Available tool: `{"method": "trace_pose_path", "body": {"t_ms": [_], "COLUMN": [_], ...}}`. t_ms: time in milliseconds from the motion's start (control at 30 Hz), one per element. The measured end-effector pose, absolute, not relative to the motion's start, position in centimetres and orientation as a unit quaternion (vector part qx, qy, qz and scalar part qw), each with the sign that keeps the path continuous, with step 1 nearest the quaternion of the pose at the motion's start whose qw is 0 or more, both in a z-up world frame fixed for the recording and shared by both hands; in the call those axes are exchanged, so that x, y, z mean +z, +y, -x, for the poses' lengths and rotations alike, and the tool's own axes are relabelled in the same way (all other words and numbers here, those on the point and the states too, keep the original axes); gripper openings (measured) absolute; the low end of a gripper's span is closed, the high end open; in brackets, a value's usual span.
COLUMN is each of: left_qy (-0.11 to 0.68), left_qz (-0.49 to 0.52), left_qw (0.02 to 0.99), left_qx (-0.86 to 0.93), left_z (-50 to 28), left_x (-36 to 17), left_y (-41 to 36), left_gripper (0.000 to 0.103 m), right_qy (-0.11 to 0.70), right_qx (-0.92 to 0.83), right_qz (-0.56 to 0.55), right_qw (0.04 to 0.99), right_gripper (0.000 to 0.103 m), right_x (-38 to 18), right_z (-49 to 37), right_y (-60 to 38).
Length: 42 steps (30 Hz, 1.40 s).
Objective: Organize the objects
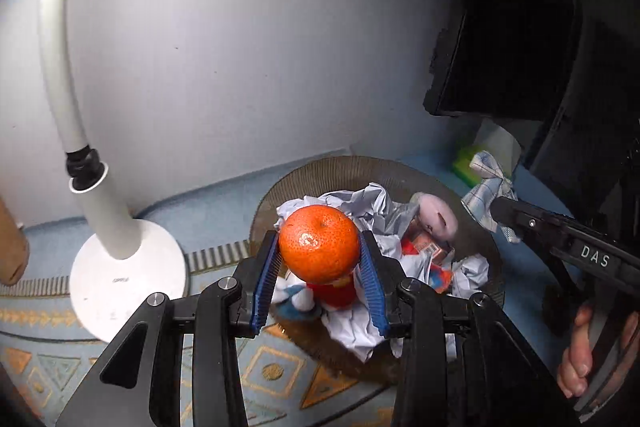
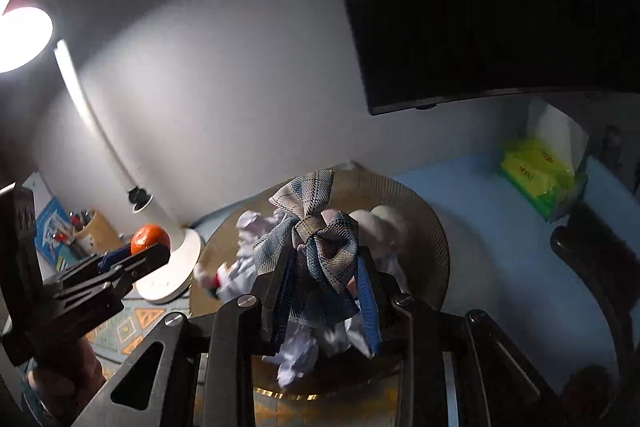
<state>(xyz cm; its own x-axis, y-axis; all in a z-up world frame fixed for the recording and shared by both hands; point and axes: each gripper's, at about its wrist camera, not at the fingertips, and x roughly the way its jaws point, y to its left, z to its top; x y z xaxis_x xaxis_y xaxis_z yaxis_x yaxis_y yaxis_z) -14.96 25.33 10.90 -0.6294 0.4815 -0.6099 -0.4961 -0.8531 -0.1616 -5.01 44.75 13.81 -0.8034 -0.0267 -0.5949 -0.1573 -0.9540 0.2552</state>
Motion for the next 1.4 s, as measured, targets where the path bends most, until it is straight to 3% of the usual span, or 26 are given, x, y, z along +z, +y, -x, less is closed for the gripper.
{"method": "trace_pose_path", "body": {"t_ms": [100, 167, 200, 233, 267, 533, 767, 833, 867, 1100, 1400], "left_qy": [0.004, -0.011, -0.018, -0.028, -0.036, -0.052, -0.045, -0.046, -0.045, -0.014, -0.013], "left_qz": [0.339, 0.342, 0.345, 0.341, 0.337, 0.326, 0.298, 0.303, 0.305, 0.341, 0.393], "left_qw": [0.283, 0.295, 0.295, 0.296, 0.297, 0.287, 0.218, 0.184, 0.167, 0.051, 0.015], "left_qx": [0.897, 0.892, 0.891, 0.892, 0.893, 0.899, 0.928, 0.934, 0.936, 0.938, 0.919], "left_z": [16.6, 17.4, 17.7, 17.9, 17.9, 13.7, 5.0, 2.5, 1.5, -3.5, -2.4], "left_x": [9.9, 9.4, 9.3, 9.4, 9.5, 11.7, 15.0, 14.9, 14.7, 9.5, 2.8], "left_y": [26.6, 27.1, 27.2, 27.0, 26.7, 21.8, 12.1, 9.0, 7.5, 0.2, -2.6], "left_gripper": [0.037, 0.053, 0.072, 0.077, 0.077, 0.077, 0.078, 0.097, 0.103, 0.102, 0.102], "right_qy": [0.165, 0.176, 0.181, 0.187, 0.190, 0.181, 0.125, 0.109, 0.102, 0.064, 0.036], "right_qx": [0.933, 0.928, 0.926, 0.925, 0.925, 0.932, 0.943, 0.940, 0.938, 0.915, 0.890], "right_qz": [0.319, 0.326, 0.329, 0.330, 0.328, 0.313, 0.307, 0.315, 0.322, 0.383, 0.451], "right_qw": [0.033, 0.033, 0.030, 0.028, 0.029, 0.024, -0.038, -0.063, -0.076, -0.104, -0.056], "right_gripper": [0.029, 0.038, 0.049, 0.056, 0.062, 0.062, 0.063, 0.063, 0.063, 0.063, 0.063], "right_x": [13.4, 13.0, 12.9, 12.8, 12.8, 14.5, 17.4, 17.1, 16.7, 9.3, 2.0], "right_z": [8.8, 10.9, 11.7, 12.3, 12.5, 7.7, 0.2, -1.8, -2.8, -4.7, -2.2], "right_y": [46.2, 46.6, 46.8, 46.9, 47.0, 44.9, 36.9, 33.5, 31.6, 21.4, 18.8]}}
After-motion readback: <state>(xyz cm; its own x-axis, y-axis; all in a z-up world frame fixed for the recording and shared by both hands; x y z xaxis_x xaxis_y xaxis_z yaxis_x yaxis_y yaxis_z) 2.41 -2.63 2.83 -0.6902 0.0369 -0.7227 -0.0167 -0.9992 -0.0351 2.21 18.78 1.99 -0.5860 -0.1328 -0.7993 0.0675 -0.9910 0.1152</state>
